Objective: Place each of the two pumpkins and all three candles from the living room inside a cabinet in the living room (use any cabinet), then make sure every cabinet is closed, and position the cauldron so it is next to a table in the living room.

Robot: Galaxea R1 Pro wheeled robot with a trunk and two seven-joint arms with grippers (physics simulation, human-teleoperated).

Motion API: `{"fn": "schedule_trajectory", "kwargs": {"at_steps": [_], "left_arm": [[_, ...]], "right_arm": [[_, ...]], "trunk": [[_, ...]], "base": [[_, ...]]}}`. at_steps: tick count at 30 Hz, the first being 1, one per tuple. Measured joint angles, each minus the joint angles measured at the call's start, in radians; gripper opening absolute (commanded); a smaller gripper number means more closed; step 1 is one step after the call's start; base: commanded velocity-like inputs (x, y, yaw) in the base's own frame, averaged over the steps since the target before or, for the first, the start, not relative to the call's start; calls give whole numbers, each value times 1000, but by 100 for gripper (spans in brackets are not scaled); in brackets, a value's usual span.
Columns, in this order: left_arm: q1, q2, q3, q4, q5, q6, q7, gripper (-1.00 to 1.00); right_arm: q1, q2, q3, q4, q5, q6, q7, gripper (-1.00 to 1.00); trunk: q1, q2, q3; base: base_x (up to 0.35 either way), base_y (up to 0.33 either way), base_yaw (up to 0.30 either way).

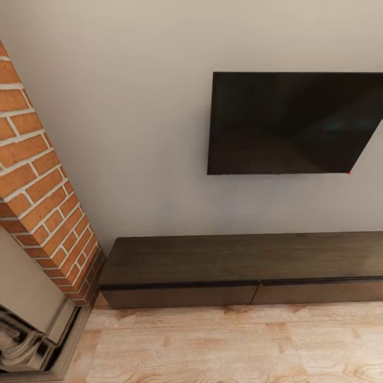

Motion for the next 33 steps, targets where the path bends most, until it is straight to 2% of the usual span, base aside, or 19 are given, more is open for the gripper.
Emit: {"fn": "schedule_trajectory", "kwargs": {"at_steps": [5, 10, 12, 17, 21, 25, 33], "left_arm": [[2, 5, -1, 58, -25, -99, 0, 100], [11, 5, -1, 75, -39, -157, 0, 100], [14, 4, -1, 90, -41, -178, 0, 100], [19, 4, -5, 149, -43, -247, 0, 100], [51, 3, -6, 168, -43, -290, 0, 100], [85, 1, -6, 171, -43, -303, 0, 100], [131, 0, -6, 171, -44, -313, 0, 100]], "right_arm": [[7, -1, -1, 125, -1, -93, -1, 100], [8, -3, -1, 235, -1, -202, -2, 100], [13, -12, -1, 253, -1, -222, -3, 100], [44, -42, 1, 269, -1, -240, -4, 100], [85, -63, 2, 273, -1, -263, -4, 100], [115, -65, 4, 274, 6, -294, -4, 100], [140, -67, 4, 274, 8, -302, -4, 100]], "trunk": [[-19, 35, 16], [-38, 70, 31], [-46, 84, 38], [-65, 119, 53], [-81, 147, 66], [-96, 175, 78], [-127, 231, 103]], "base": [[0, 0, 0], [0, 0, 0], [0, 0, 0], [0, 0, 0], [0, 0, 0], [0, 0, 0], [0, 0, 0]]}}
